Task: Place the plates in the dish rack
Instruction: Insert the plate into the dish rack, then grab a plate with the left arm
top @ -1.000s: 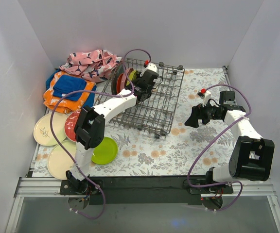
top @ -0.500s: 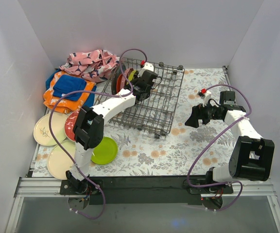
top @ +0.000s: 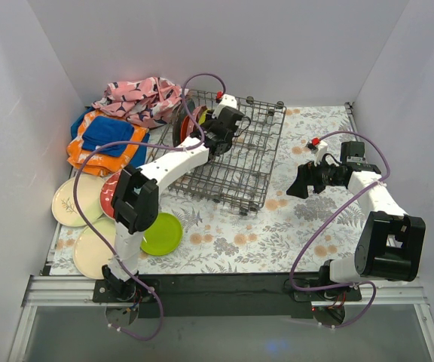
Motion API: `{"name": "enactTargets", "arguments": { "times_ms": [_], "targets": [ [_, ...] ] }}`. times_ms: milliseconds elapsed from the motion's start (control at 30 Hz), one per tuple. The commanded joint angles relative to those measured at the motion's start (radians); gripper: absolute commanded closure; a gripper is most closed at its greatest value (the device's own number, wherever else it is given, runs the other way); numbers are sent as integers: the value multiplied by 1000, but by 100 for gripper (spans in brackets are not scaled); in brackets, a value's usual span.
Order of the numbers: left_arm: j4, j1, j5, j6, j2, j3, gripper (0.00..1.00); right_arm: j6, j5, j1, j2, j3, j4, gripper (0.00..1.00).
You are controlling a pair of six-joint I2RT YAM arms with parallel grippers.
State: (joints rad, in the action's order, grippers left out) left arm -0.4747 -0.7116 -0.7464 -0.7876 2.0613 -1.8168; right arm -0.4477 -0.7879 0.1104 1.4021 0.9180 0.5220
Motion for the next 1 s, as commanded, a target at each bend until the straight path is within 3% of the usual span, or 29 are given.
{"name": "enactTargets", "arguments": {
  "times_ms": [0,333,500,633,767,967],
  "targets": [
    [8,0,-33,-10,-116,-62,68,4,-19,3,-2,-7,-16,2],
    [-5,0,-18,-1,-147,-133,59,3,-27,3,-3,-4,-14,2],
    [-39,0,45,-35,-188,-167,41,-9,-30,3,-11,2,-5,2],
    [-74,0,117,-94,-257,-159,33,-46,-30,3,-21,19,19,2],
    [-139,0,220,-166,-375,-101,29,-110,-25,3,-26,48,64,2],
    [-212,32,383,-333,-579,115,28,-195,-21,-11,-51,100,150,2]
  ]
}}
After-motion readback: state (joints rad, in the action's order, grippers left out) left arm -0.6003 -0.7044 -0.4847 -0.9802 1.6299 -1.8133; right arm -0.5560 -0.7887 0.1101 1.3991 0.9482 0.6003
